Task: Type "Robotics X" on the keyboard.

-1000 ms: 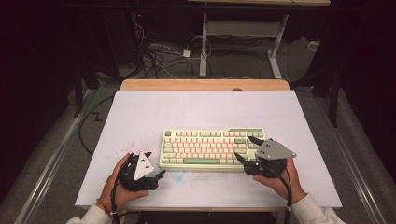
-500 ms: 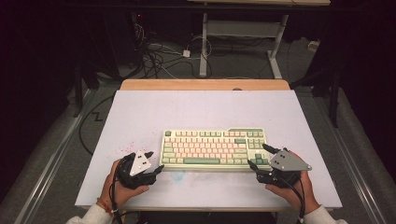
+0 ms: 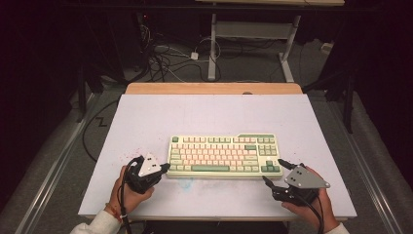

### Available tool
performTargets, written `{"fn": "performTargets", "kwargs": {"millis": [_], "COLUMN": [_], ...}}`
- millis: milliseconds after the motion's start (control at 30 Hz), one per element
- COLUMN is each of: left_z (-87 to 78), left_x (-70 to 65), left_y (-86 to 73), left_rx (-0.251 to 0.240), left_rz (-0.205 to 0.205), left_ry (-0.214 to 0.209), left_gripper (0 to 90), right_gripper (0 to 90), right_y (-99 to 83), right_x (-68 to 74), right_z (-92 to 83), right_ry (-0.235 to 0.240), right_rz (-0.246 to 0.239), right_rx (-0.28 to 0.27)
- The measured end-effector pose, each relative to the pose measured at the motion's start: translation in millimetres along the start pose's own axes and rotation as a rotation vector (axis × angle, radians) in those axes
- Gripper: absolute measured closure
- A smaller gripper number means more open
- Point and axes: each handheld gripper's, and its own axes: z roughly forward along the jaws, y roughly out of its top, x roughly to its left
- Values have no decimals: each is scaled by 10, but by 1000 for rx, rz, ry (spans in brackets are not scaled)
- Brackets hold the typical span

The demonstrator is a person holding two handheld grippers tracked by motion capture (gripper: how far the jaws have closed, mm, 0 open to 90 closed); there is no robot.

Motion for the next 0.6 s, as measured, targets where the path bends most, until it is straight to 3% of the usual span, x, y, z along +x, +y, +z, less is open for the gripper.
{"fn": "performTargets", "kwargs": {"millis": [267, 600], "left_z": [104, 281], "left_x": [-80, -89], "left_y": [228, 430], "left_rx": [-1, 22], "left_rz": [62, 71], "left_ry": [-27, -79], "left_gripper": [875, 874], "right_gripper": [291, 291], "right_y": [-10, -19], "right_x": [-10, 9], "right_z": [24, 59], "right_ry": [4, 11], "right_rz": [-2, -8], "right_rx": [4, 21]}}
